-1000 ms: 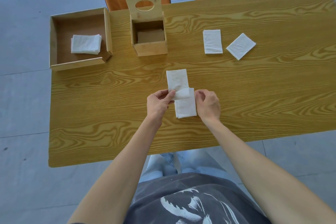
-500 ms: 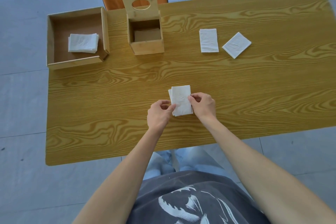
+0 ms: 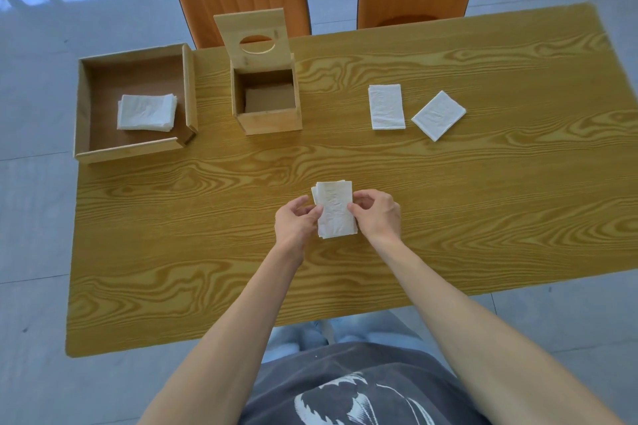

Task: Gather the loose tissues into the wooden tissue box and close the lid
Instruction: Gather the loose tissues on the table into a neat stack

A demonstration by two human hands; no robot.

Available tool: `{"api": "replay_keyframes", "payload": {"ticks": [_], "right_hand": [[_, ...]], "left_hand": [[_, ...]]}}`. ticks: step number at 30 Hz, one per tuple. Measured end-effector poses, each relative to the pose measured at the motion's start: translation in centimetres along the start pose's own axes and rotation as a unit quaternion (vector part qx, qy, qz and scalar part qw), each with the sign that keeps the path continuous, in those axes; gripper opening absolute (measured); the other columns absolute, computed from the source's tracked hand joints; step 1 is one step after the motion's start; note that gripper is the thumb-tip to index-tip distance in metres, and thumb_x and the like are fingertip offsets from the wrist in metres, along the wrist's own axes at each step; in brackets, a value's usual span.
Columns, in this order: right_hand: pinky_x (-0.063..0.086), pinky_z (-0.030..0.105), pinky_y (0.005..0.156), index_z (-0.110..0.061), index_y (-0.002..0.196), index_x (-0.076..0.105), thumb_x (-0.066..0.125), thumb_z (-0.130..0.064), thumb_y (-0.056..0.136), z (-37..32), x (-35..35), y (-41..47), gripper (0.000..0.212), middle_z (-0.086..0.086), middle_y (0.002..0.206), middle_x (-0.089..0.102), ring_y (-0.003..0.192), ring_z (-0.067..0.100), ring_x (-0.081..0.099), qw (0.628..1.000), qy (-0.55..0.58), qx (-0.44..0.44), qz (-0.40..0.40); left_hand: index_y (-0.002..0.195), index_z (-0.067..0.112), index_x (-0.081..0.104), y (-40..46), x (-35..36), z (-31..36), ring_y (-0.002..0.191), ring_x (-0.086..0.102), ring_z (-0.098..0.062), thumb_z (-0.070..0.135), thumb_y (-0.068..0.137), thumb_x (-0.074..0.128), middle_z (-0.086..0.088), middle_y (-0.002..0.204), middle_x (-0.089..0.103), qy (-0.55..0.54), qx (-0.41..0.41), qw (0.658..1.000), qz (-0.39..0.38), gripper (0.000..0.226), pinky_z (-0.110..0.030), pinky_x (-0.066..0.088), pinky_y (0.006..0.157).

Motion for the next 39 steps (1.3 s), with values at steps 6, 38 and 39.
{"api": "replay_keyframes", "payload": {"ticks": [6,38,39], "right_hand": [[0.058,0.035,0.082,-0.018,0.103,0.073,0.074,-0.019,0.084,-1.5,-0.5,2.8,0.019,-0.004,0.096,0.076,0.090,0.011,0.070,0.999,0.024,-0.014,-0.025],[0.043,0.034,0.078,-0.017,0.133,0.048,0.067,-0.029,0.092,-6.6,-7.3,16.5,0.046,0.011,0.134,0.052,0.109,0.029,0.062,0.985,-0.139,0.047,0.092],[0.043,0.034,0.078,-0.017,0.132,0.048,0.068,-0.030,0.091,-6.5,-7.3,16.5,0.047,0.012,0.134,0.052,0.109,0.029,0.062,0.985,-0.138,0.052,0.092]], "left_hand": [[0.127,0.008,0.062,1.9,1.4,2.2,0.094,0.073,-0.027,0.000,0.084,0.075,-0.009,0.099,0.074,0.024,0.024,0.999,0.017,0.046,-0.047,0.058,0.090],[0.112,0.024,0.065,4.5,2.2,5.7,0.079,0.074,-0.014,0.018,0.078,0.082,0.007,0.084,0.073,0.163,0.087,0.979,0.091,0.039,-0.043,0.061,0.077],[0.112,0.024,0.065,4.5,2.2,5.7,0.079,0.073,-0.014,0.018,0.078,0.082,0.007,0.083,0.073,0.164,0.088,0.978,0.092,0.038,-0.043,0.061,0.078]]}}
Point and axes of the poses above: each hand's wrist, its own y-axis towards the middle knuckle, its own x-axis out of the palm, z = x × y, the point moved 8 cm from there along y, towards the middle knuckle
